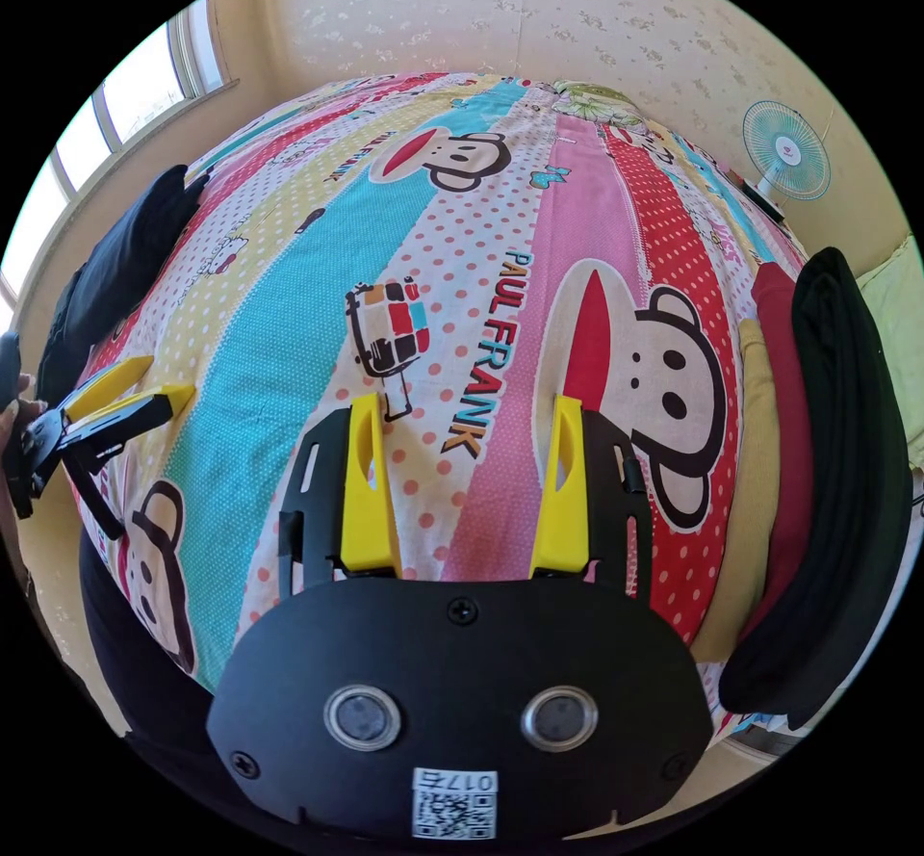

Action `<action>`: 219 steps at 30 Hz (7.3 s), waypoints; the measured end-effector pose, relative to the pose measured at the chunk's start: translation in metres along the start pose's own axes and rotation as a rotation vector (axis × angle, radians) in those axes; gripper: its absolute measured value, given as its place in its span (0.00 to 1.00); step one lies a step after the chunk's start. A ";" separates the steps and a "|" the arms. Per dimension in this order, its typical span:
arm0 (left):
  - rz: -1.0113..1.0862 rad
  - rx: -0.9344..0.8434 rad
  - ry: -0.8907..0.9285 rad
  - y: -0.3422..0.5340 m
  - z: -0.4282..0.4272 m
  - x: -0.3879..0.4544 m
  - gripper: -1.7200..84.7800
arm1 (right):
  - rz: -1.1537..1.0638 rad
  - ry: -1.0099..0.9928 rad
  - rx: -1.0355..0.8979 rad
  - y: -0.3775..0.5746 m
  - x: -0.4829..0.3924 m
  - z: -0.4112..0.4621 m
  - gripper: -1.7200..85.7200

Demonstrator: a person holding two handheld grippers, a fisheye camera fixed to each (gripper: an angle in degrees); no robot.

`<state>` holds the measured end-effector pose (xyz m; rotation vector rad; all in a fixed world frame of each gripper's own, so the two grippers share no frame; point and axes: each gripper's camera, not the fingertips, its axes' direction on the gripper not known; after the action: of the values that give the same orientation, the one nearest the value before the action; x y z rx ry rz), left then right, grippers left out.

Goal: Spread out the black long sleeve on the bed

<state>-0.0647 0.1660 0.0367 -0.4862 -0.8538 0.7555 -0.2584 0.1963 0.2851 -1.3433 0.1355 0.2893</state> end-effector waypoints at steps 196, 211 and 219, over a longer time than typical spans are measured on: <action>-0.152 0.126 0.866 -0.178 0.009 0.015 0.06 | -0.557 -1.093 0.375 -0.146 0.096 -0.163 0.07; -0.413 -0.080 0.854 -0.126 0.135 -0.065 0.23 | -0.554 -1.026 0.232 -0.125 0.002 -0.167 0.05; -0.331 0.243 1.105 -0.120 0.070 -0.084 0.02 | -0.663 -1.103 0.341 -0.107 -0.029 -0.221 0.05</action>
<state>-0.1098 0.0307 0.1144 -0.4410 0.1951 0.1912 -0.2403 -0.0436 0.3437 -0.6841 -1.1130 0.3784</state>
